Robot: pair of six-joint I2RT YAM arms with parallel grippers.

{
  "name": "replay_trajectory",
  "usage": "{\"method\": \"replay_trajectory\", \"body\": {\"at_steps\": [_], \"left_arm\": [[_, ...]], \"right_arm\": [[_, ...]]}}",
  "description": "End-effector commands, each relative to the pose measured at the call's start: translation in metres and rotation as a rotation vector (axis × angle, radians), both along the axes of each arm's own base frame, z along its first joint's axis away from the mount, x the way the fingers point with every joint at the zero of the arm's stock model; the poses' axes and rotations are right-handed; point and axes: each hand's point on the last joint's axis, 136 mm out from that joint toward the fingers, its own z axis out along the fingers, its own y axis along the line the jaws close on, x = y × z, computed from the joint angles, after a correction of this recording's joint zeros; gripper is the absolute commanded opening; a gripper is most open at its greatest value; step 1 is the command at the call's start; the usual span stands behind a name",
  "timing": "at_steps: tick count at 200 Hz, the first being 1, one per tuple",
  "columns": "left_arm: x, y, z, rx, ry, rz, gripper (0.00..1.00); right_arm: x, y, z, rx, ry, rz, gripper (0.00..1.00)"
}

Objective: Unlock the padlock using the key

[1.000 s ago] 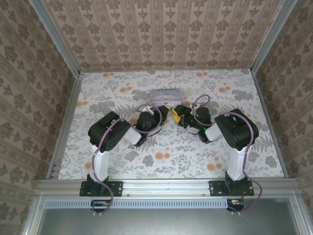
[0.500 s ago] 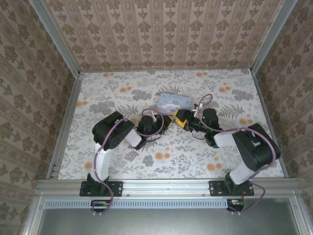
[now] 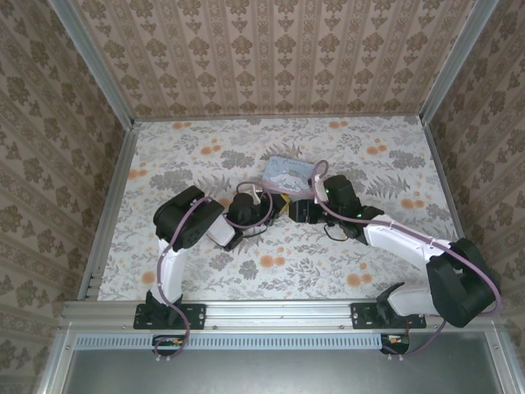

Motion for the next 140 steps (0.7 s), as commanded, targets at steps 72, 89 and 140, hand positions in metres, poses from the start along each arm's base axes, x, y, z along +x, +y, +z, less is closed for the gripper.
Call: {"method": "replay_trajectory", "body": {"at_steps": [72, 89, 140], "left_arm": [[-0.008, 0.005, -0.010, 0.011, 0.073, -0.039, 0.00], [-0.008, 0.004, -0.011, 0.014, 0.079, -0.041, 0.00], [-0.011, 0.003, -0.013, 0.012, 0.109, -0.053, 0.00]], "right_arm": [[0.007, -0.004, -0.048, -0.470, -0.060, 0.141, 0.46], [0.013, -0.006, -0.051, -0.507, -0.072, 0.129, 0.43], [0.026, -0.002, -0.057, -0.591, -0.107, 0.147, 0.42]]}}
